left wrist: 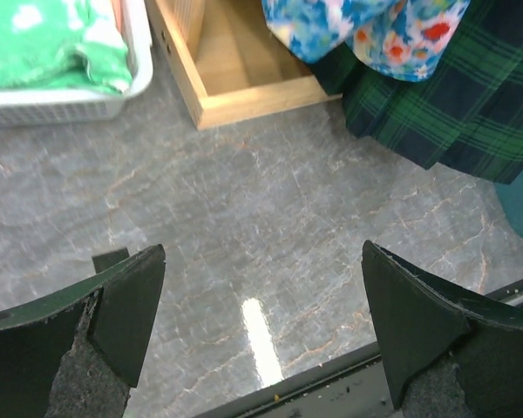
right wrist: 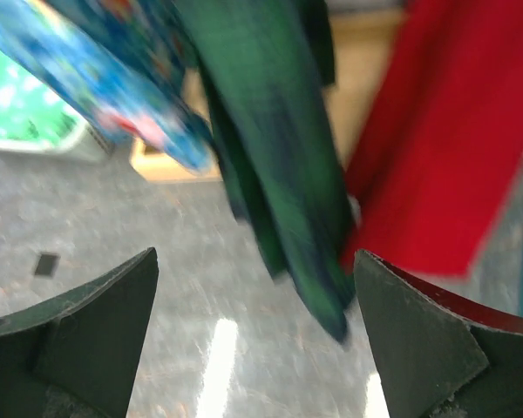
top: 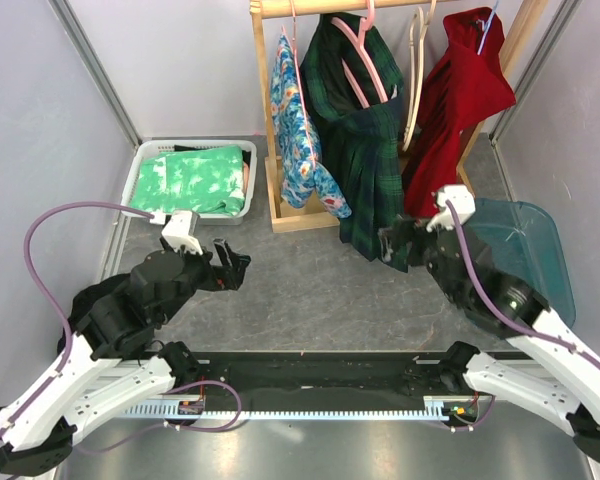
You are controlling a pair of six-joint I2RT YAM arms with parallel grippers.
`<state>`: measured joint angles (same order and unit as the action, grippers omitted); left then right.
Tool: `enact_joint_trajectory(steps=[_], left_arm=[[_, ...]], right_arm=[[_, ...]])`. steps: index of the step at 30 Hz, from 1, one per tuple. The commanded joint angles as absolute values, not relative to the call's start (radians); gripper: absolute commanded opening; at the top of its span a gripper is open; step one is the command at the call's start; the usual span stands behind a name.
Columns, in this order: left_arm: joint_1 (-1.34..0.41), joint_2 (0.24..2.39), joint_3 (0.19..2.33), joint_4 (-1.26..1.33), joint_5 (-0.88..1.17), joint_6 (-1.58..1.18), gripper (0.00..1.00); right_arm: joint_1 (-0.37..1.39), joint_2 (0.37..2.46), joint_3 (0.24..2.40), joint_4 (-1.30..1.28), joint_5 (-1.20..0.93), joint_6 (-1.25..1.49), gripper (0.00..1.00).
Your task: Place the skirt on the hanger
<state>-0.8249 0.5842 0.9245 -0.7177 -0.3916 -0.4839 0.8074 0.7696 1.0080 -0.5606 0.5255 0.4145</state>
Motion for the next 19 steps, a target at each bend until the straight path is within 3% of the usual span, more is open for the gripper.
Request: enact_joint_trajectory(steps=[1,8,19], left_arm=[[-0.825,0.580,0.879,-0.718,-0.397,-0.592,1.00],[-0.825,0.555,0.827,-0.710,-0.403,-0.634,1.00],[-0.825,0.526,0.776,-0.721,-0.454,-0.657,1.00]], right_arm=[[0.807,0.644,0.901,-0.664,0.555,0.511,0.98],[0.807,0.529,0.764,-0.684,0.534,0.554,0.98],[0.807,0.601,0.674,-0.599,0.474,0.587,0.98]])
